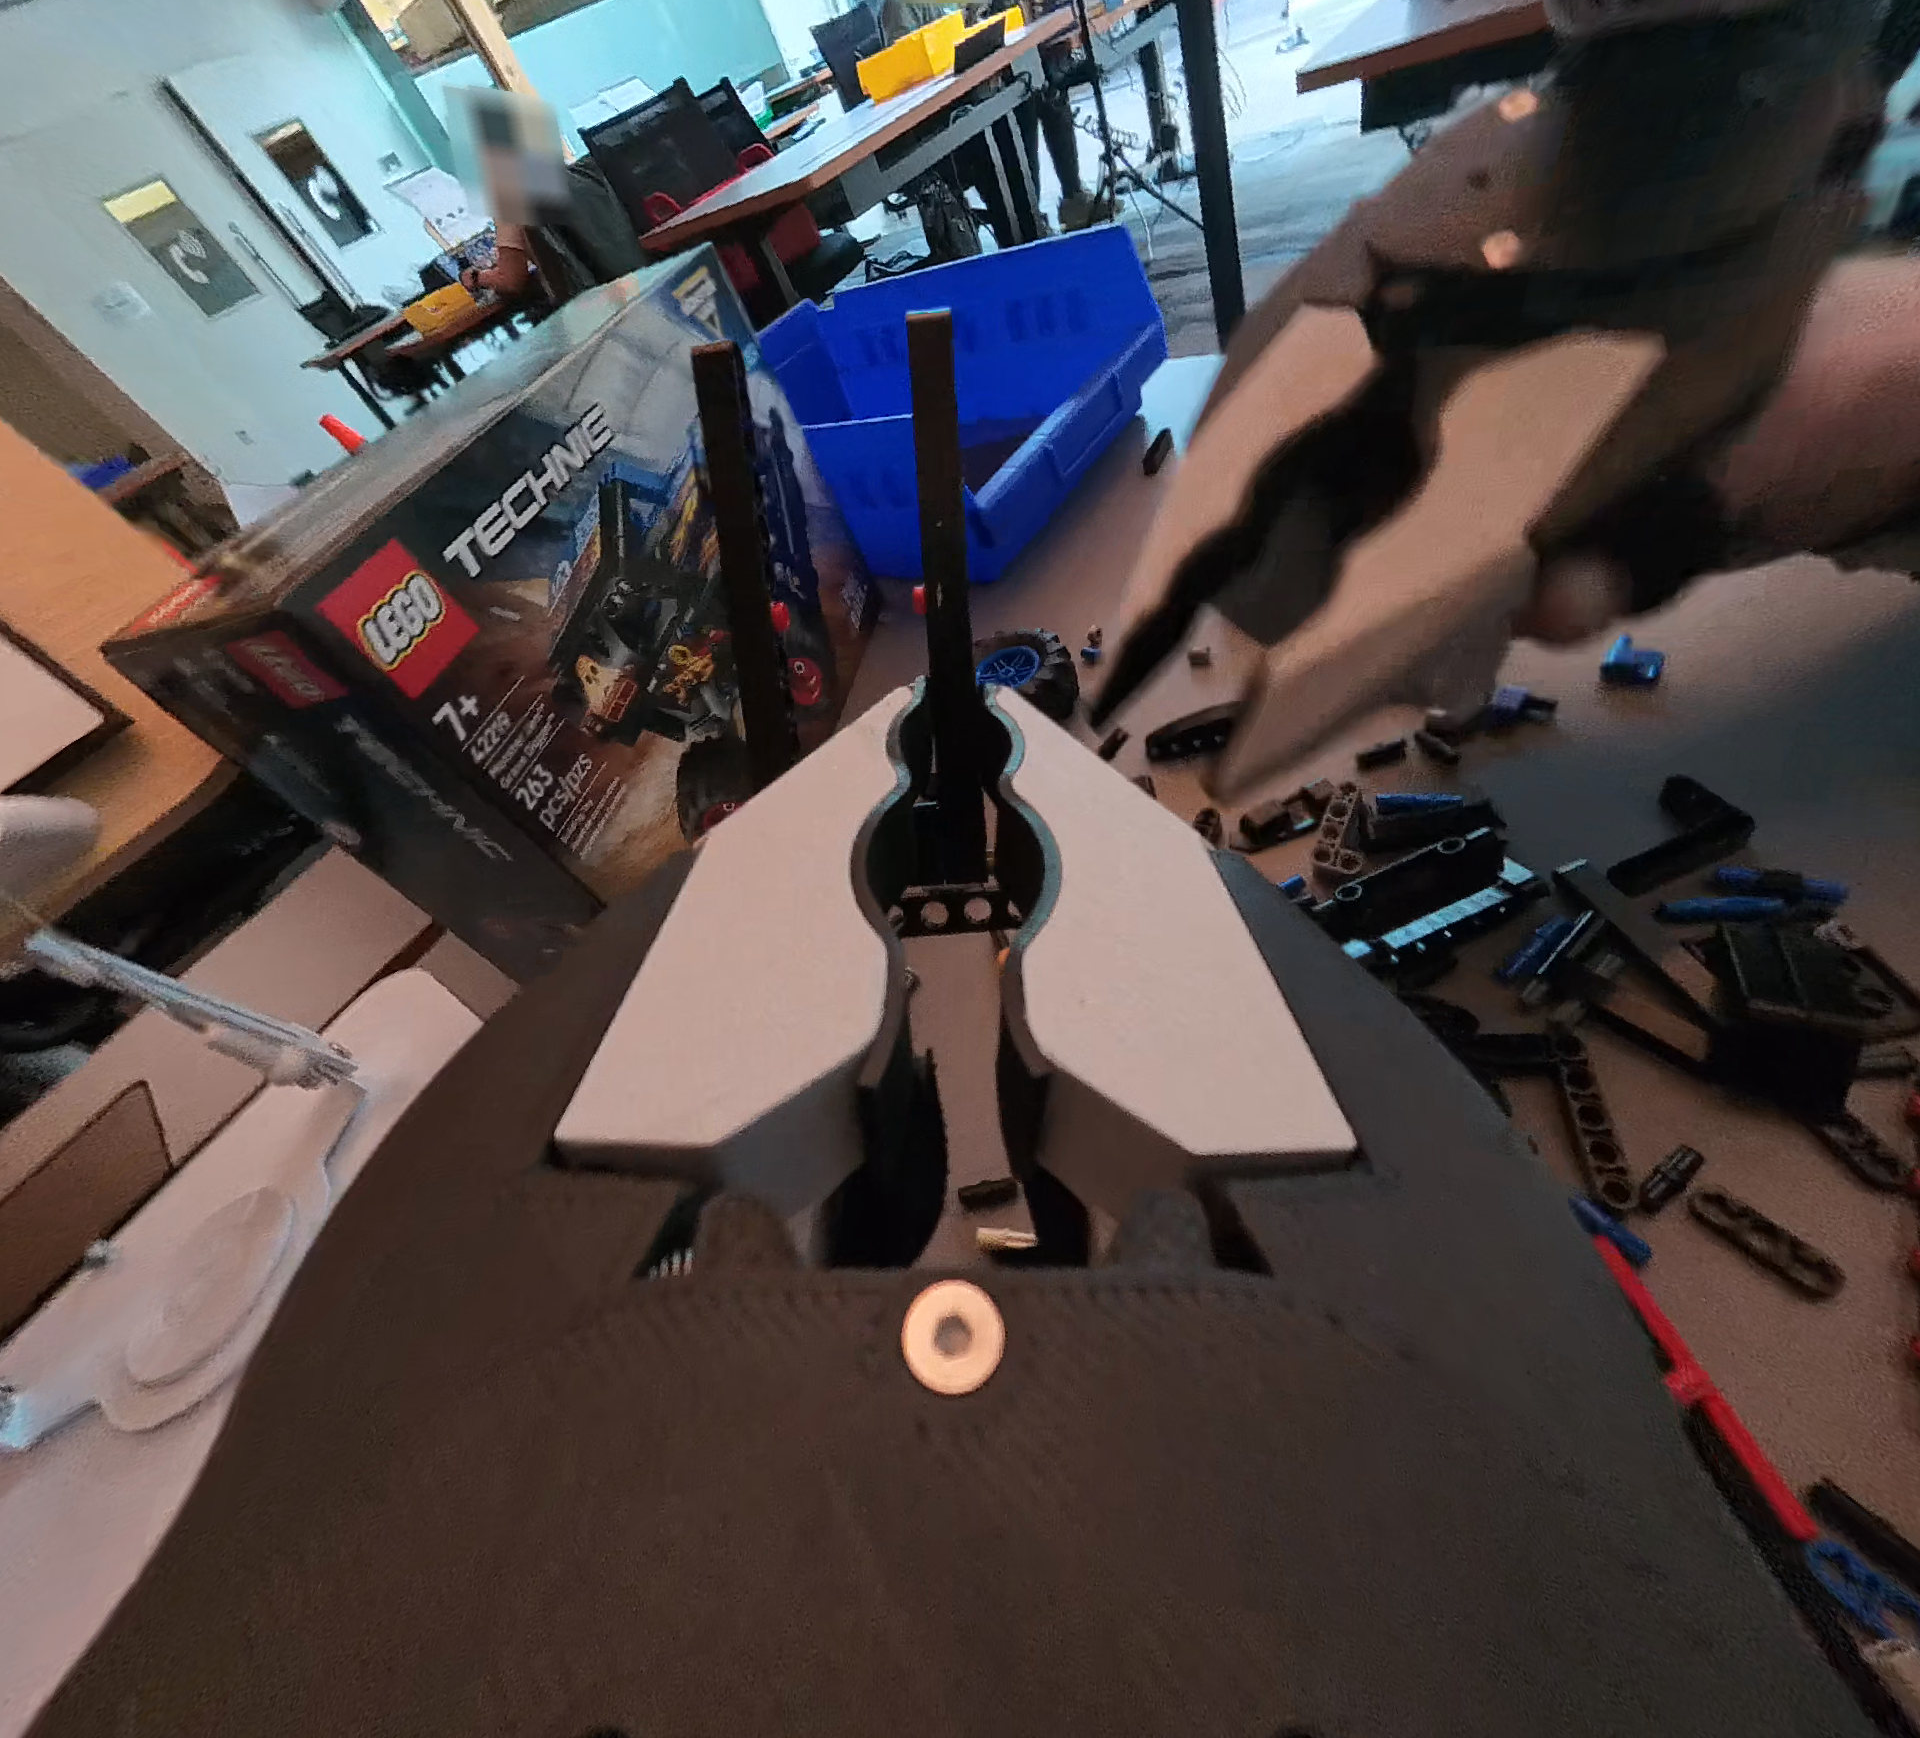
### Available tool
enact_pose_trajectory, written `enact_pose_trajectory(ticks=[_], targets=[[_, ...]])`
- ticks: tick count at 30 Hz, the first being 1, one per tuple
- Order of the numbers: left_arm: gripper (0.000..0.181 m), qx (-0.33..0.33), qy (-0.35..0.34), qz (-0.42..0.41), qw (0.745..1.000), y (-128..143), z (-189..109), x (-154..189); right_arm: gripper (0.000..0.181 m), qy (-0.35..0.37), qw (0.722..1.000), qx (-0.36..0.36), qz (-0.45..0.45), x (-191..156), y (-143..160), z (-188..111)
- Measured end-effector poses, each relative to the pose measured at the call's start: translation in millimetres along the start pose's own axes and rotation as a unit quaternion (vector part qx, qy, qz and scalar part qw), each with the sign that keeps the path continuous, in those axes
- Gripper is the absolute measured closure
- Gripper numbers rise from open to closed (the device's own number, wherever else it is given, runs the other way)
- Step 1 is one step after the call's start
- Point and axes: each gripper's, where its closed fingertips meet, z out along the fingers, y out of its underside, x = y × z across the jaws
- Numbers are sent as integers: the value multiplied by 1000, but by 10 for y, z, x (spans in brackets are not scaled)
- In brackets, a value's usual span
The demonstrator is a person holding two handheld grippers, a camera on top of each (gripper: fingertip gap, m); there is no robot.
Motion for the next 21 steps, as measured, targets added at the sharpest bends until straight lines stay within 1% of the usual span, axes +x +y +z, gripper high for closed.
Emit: enact_pose_trajectory(ticks=[2, 4, 5, 6, 7, 9, 10, 12, 14, 16, 18, 20, 21], targets=[[176, -8, -10, 45, 999, 9, 25, 67, 152, 11, 995, 83, 58, 124, -243, -121], [175, -25, -14, 97, 995, 47, 80, 156, 152, -10, 984, 135, 114, 202, -378, -211], [175, -29, -12, 121, 992, 50, 106, 213, 153, -11, 981, 144, 128, 235, -388, -233], [175, -31, -12, 138, 990, 45, 129, 258, 166, -11, 980, 146, 136, 257, -373, -235], [175, -37, -14, 150, 988, 55, 148, 280, 172, -17, 979, 144, 142, 251, -354, -233], [175, -34, -18, 161, 986, 51, 165, 290, 174, -19, 980, 146, 134, 242, -360, -248], [174, -25, -14, 158, 987, 22, 149, 299, 174, -15, 981, 146, 125, 243, -364, -259], [166, 8, -22, 144, 989, -101, 61, 240, 175, -8, 982, 146, 122, 277, -362, -300], [158, 34, -35, 125, 991, -187, -45, 112, 175, -20, 978, 159, 133, 290, -387, -361], [150, 47, -41, 97, 993, -207, -130, -32, 175, -34, 974, 170, 146, 296, -403, -397], [147, 51, -13, 58, 997, -174, -172, -85, 176, -62, 970, 177, 154, 255, -425, -426], [140, 45, 19, 14, 999, -118, -184, -106, 176, -81, 966, 188, 156, 219, -459, -466], [143, 40, 52, -8, 998, -87, -180, -53, 176, -93, 965, 188, 155, 190, -466, -475]])
